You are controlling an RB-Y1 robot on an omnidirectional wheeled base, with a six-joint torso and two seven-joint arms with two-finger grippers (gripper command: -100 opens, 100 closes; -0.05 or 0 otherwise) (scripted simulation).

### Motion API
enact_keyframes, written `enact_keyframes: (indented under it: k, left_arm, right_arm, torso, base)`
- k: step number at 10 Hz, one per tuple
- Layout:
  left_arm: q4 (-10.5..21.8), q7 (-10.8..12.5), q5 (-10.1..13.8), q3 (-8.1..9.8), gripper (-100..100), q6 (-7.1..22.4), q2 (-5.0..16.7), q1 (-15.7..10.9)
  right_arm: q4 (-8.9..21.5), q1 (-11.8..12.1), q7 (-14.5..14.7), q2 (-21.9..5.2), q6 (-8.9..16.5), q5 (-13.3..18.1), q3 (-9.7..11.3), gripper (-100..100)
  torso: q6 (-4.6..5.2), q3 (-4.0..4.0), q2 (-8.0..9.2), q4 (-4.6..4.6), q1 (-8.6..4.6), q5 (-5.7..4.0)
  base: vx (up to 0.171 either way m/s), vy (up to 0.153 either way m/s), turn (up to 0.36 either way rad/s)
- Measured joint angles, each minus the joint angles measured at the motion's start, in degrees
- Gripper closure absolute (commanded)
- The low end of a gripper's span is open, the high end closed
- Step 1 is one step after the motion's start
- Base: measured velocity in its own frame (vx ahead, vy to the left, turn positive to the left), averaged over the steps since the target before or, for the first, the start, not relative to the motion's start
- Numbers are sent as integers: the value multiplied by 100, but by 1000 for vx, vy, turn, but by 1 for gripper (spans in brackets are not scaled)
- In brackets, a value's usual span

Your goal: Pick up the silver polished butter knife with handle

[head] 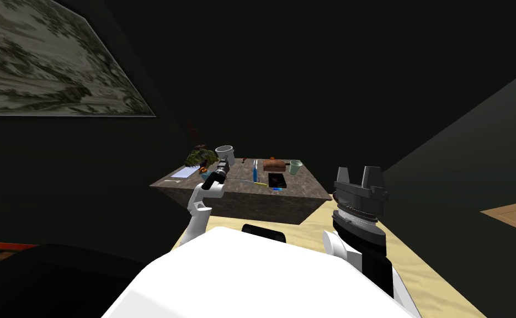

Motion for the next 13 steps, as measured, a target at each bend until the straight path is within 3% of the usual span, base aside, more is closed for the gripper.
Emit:
enact_keyframes:
  k: [5, 13]
  left_arm:
    - [129, 160, 7, 72, -100, 693, 36, -229]
    - [379, 412, -10, 133, -100, 1916, 46, -610]
  right_arm:
    - [0, 0, 0, 1, 0, 0, 0, 0]
    - [0, 0, 0, 0, 0, 0, 0, 0]
  torso:
    - [-1, -1, -2, 0, -20, -5]
    - [-1, 0, 1, 0, 10, 2]
  base:
    - [-5, 8, -33]
    - [-15, 63, -96]
